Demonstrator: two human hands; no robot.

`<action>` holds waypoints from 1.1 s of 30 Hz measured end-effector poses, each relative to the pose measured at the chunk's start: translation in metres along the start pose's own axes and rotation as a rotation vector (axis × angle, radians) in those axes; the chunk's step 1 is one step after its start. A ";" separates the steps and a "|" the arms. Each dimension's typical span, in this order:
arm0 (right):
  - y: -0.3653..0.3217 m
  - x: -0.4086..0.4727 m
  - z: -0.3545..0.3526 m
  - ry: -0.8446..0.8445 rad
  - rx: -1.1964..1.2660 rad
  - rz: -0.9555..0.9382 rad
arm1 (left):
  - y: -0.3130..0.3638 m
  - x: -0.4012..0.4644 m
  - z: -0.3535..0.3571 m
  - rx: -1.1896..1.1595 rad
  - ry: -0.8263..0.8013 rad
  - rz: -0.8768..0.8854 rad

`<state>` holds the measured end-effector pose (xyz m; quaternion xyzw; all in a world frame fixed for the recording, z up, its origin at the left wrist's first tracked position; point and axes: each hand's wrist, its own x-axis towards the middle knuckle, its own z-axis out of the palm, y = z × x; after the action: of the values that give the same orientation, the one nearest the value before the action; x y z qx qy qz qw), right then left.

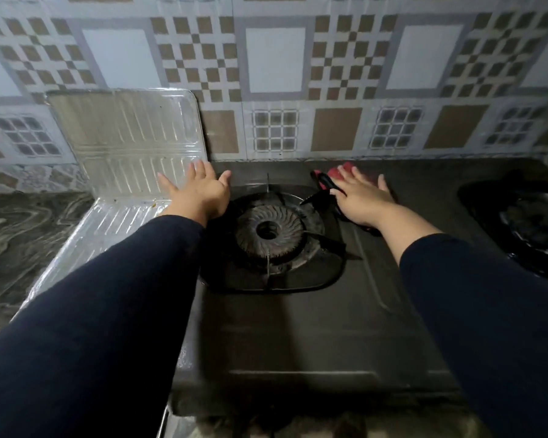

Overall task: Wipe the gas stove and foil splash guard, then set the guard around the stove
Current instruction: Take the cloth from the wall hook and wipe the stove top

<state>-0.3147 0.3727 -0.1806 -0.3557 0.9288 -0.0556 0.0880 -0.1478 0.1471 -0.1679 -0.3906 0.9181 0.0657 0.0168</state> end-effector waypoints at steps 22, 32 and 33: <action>-0.130 -0.247 0.075 0.417 0.122 0.057 | -0.010 -0.138 -0.013 -0.158 0.120 0.481; -0.251 -0.215 0.076 0.355 0.289 -0.342 | -0.108 -0.166 -0.022 -0.281 0.180 0.230; -0.260 -0.213 0.075 0.352 0.337 -0.347 | -0.119 -0.172 -0.021 -0.310 0.172 0.178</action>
<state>0.0251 0.3197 -0.1843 -0.4744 0.8327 -0.2843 -0.0275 0.0581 0.1857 -0.1461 -0.3100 0.9259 0.1740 -0.1280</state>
